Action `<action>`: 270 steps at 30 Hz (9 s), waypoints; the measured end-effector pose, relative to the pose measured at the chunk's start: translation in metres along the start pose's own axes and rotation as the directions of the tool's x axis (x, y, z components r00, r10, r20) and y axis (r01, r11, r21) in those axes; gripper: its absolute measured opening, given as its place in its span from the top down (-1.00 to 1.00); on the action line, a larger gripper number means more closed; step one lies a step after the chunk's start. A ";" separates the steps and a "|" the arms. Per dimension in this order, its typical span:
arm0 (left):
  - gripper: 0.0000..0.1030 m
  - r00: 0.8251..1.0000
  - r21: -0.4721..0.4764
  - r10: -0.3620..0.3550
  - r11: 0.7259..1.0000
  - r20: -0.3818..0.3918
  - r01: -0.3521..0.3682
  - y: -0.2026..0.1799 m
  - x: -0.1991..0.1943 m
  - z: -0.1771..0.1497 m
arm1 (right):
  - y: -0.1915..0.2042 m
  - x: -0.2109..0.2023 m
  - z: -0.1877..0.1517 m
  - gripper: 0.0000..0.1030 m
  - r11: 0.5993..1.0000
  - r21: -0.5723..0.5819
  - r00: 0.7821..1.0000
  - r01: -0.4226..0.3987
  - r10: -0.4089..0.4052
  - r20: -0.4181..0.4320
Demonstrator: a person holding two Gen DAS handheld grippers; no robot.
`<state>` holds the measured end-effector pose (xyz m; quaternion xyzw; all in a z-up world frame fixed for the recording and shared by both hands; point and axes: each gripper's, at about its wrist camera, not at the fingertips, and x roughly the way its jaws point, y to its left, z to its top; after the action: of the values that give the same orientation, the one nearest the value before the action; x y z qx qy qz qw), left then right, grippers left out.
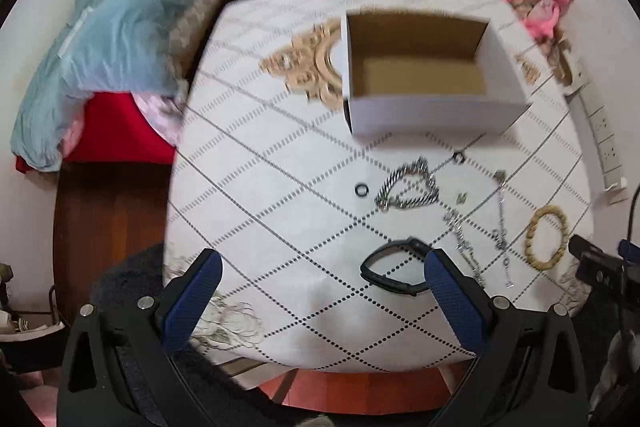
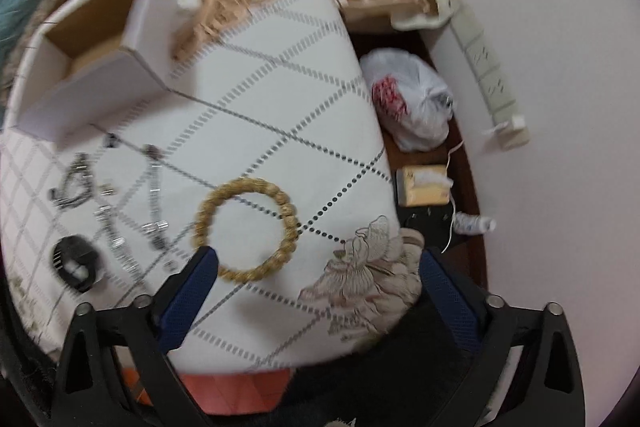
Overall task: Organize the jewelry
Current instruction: 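Grasp the wooden bead bracelet with the right tool while the left tool grasps the black watch band, then carry both items into the white box and open both tools, then lift both tools out of the box, then grasp a small silver earring with the right tool while the left tool grasps the silver chain bracelet, then lower both held items into the white box and open both tools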
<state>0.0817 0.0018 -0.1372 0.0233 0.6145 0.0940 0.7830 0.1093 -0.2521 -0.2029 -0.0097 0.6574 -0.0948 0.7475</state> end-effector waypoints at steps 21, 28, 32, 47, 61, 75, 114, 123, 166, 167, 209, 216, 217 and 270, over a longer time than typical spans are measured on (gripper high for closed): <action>-0.99 0.990 -0.102 -0.077 0.993 -0.119 0.065 0.025 0.049 -0.018 | 0.001 -0.017 -0.019 0.83 0.941 0.096 0.941 -0.325 0.312 0.131; -0.57 0.970 -0.118 -0.190 0.978 -0.151 0.173 0.014 0.072 -0.017 | 0.016 -0.034 -0.029 0.83 0.944 0.053 0.936 -0.325 0.313 0.162; 0.00 0.962 -0.074 -0.206 0.978 -0.181 0.195 -0.002 0.088 -0.014 | 0.014 -0.025 -0.027 0.83 0.947 0.056 0.941 -0.315 0.305 0.146; 0.86 0.962 -0.042 -0.259 0.966 -0.084 0.256 0.012 0.071 -0.008 | 0.013 -0.047 -0.024 0.83 0.929 0.057 0.920 -0.365 0.351 0.174; 0.86 0.948 -0.002 -0.300 0.953 0.108 0.302 0.019 -0.009 0.079 | 0.038 -0.132 0.043 0.83 0.869 -0.089 0.827 -0.488 0.492 0.273; 0.85 0.943 -0.025 -0.331 0.943 0.034 0.332 0.014 0.041 0.168 | 0.104 -0.111 0.154 0.83 0.878 -0.172 0.857 -0.447 0.475 0.199; -0.94 0.986 -0.046 -0.075 0.996 0.152 0.083 0.029 0.028 0.136 | 0.112 -0.059 0.124 -0.91 0.963 -0.216 0.962 -0.164 0.205 0.181; -0.94 0.973 -0.062 -0.074 0.994 0.219 0.090 0.038 -0.015 0.115 | 0.107 -0.106 0.098 -0.91 0.960 -0.229 0.938 -0.162 0.222 0.266; -0.94 0.990 -0.056 -0.032 0.998 0.136 0.040 0.042 0.069 0.011 | 0.083 0.016 0.014 -0.19 0.958 -0.079 0.936 -0.276 0.287 0.206; -0.94 0.991 -0.055 -0.035 0.998 0.133 0.042 0.042 0.073 0.012 | 0.086 0.020 0.015 -0.19 0.957 -0.084 0.933 -0.278 0.289 0.213; 0.85 0.955 0.248 -0.264 0.942 0.133 0.226 -0.049 0.093 0.011 | 0.039 0.011 -0.010 0.80 0.916 0.025 0.873 -0.400 0.372 0.316; 0.88 0.923 0.174 -0.343 0.933 0.173 0.315 -0.021 0.067 0.017 | 0.037 -0.003 -0.013 0.80 0.905 0.014 0.853 -0.425 0.396 0.339; 0.88 0.916 0.163 -0.357 0.930 0.182 0.330 -0.017 0.061 0.018 | 0.037 -0.007 -0.013 0.80 0.903 0.009 0.849 -0.429 0.400 0.344; -0.62 0.954 -0.011 -0.264 0.963 0.143 0.268 0.027 0.054 0.158 | 0.135 -0.051 0.185 0.79 0.888 -0.257 0.886 -0.381 0.430 0.173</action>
<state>0.2438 0.0506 -0.1458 -0.0649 0.5540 -0.0048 0.8300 0.3032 -0.1323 -0.1470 0.0369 0.5621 0.1377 0.8147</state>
